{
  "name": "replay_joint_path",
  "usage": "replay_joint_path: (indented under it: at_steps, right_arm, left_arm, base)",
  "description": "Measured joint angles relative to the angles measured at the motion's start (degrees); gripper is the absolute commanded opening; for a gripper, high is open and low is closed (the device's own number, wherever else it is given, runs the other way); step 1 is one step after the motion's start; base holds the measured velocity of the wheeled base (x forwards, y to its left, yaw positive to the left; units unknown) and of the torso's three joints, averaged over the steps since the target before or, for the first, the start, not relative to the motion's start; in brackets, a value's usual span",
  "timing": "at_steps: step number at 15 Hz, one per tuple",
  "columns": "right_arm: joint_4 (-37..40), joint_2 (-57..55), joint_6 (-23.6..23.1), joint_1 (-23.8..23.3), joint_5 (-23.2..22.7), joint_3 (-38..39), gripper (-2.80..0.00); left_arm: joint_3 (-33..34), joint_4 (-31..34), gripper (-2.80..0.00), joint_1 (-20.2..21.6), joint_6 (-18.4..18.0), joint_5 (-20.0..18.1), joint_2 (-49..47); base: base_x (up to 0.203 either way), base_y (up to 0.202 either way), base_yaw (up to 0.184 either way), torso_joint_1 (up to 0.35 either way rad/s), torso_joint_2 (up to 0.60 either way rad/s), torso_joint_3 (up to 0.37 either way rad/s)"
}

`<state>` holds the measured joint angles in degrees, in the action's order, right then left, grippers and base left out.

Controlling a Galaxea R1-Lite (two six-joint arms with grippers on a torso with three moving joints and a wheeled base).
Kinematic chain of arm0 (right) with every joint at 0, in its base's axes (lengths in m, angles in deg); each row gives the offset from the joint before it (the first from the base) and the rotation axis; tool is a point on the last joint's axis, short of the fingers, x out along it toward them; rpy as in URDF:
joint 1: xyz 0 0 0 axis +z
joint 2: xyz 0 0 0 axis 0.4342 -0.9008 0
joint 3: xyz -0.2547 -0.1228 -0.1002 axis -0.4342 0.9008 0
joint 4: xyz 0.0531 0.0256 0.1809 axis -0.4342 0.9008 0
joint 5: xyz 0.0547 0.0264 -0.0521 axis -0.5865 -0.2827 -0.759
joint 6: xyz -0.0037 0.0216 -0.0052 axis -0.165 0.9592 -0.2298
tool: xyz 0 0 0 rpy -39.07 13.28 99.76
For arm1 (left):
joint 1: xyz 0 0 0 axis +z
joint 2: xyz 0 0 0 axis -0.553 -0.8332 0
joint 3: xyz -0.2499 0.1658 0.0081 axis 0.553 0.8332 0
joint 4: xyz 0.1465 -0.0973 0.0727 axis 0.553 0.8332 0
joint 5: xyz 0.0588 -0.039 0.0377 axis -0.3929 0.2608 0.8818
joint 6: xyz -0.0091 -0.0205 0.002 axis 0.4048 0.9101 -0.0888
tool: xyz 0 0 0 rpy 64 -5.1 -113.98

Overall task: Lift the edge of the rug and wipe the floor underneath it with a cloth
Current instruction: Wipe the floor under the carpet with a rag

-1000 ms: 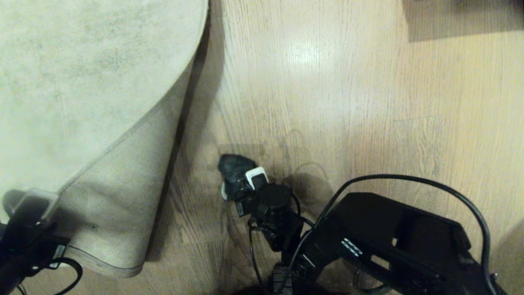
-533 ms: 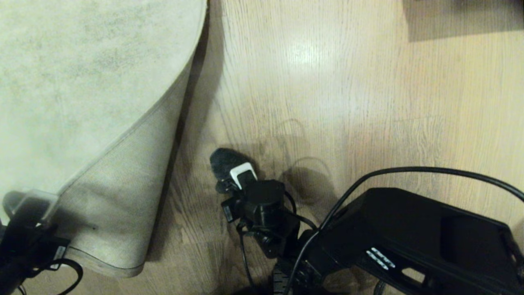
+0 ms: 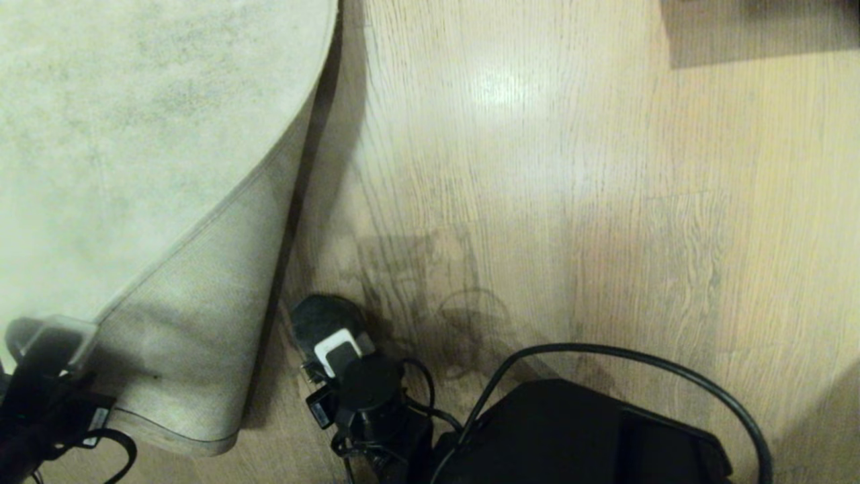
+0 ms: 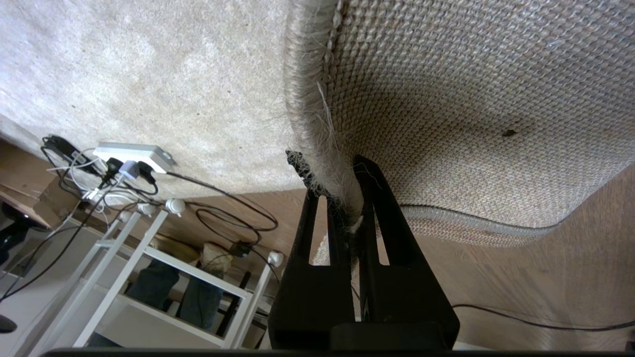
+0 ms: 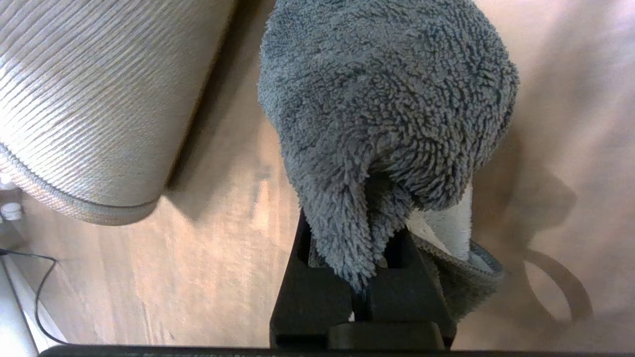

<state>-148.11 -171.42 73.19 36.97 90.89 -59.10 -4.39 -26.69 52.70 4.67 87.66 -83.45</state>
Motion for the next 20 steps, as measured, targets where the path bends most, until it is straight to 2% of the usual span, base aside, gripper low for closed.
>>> replay_joint_path:
  at_steps: [4,9,13,18,20]
  right_arm:
    - [-1.19,-5.93,-0.07,0.15,0.46,-5.00,-2.80]
    - [-5.51,-9.20,-1.00,-4.33,0.79,-5.21,-2.80]
    - [-7.97,-8.97,-3.85,-7.83,0.68,-4.58,-2.80]
    - [-12.22,-3.88,-4.20,-10.22,0.79,4.10,-2.80]
    - [-14.19,-0.19,-6.06,-12.34,0.74,8.32,-2.80]
  left_arm:
    - [0.04,0.00,-2.80,-0.06,-0.16,0.02,0.00]
    - [0.06,0.09,-2.80,-0.06,-0.18,0.04,0.00]
    - [0.20,0.00,-2.80,-0.02,-0.21,0.25,0.11]
    - [0.21,0.00,-2.80,0.00,-0.13,0.22,0.22]
    - [0.21,0.01,-2.80,0.00,-0.16,0.22,0.28]
  base:
    - [0.000,0.000,0.000,0.000,0.00,0.000]
    - [0.000,0.000,0.000,0.000,0.00,0.000]
    - [0.000,0.000,0.000,0.000,0.00,0.000]
    - [0.000,0.000,0.000,0.000,0.00,0.000]
    - [0.000,0.000,0.000,0.000,0.00,0.000]
